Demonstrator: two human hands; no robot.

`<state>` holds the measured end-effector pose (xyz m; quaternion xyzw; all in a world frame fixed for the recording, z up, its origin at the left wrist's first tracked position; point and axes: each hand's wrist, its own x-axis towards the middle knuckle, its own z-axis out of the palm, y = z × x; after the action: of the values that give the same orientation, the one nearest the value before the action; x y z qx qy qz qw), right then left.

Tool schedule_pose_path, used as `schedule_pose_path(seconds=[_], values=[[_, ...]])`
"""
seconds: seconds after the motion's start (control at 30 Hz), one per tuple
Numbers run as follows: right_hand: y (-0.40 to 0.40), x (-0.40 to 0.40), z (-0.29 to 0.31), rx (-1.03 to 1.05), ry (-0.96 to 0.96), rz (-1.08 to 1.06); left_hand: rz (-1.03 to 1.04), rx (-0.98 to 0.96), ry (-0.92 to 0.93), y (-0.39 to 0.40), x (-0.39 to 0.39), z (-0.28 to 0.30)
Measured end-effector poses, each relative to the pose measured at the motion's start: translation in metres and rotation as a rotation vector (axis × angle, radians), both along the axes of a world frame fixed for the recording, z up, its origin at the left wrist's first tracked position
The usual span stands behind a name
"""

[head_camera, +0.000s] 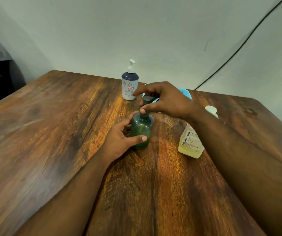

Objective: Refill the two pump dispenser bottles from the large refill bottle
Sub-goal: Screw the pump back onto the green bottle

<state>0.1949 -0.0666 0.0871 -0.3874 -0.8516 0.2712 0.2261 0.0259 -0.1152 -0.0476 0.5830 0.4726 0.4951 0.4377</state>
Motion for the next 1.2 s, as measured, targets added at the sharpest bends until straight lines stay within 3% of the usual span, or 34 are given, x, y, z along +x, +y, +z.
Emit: schedule_pose_path(seconds=[0.13, 0.23, 0.4, 0.5, 0.63, 0.93, 1.2], values=[[-0.013, -0.003, -0.039, -0.051, 0.373, -0.234, -0.011, 0.039, -0.004, 0.003, -0.001, -0.004], [-0.019, -0.014, -0.059, -0.104, 0.509, -0.297, -0.011, 0.049, -0.011, 0.003, -0.002, -0.005], [-0.025, -0.011, -0.078, -0.314, 0.777, -0.135, -0.009, 0.065, -0.015, 0.001, -0.001, -0.004], [-0.027, -0.013, -0.084, -0.374, 0.936, -0.191, -0.012, 0.065, 0.001, 0.003, 0.0, -0.005], [-0.023, -0.025, -0.089, -0.185, 0.854, -0.35, -0.025, 0.065, 0.049, 0.005, 0.0, -0.006], [-0.025, -0.021, -0.106, -0.183, 1.04, -0.295, -0.086, 0.052, -0.036, 0.006, -0.001, -0.006], [-0.021, -0.023, -0.106, -0.073, 0.99, -0.356, -0.079, 0.058, -0.035, 0.005, 0.0, -0.006]])
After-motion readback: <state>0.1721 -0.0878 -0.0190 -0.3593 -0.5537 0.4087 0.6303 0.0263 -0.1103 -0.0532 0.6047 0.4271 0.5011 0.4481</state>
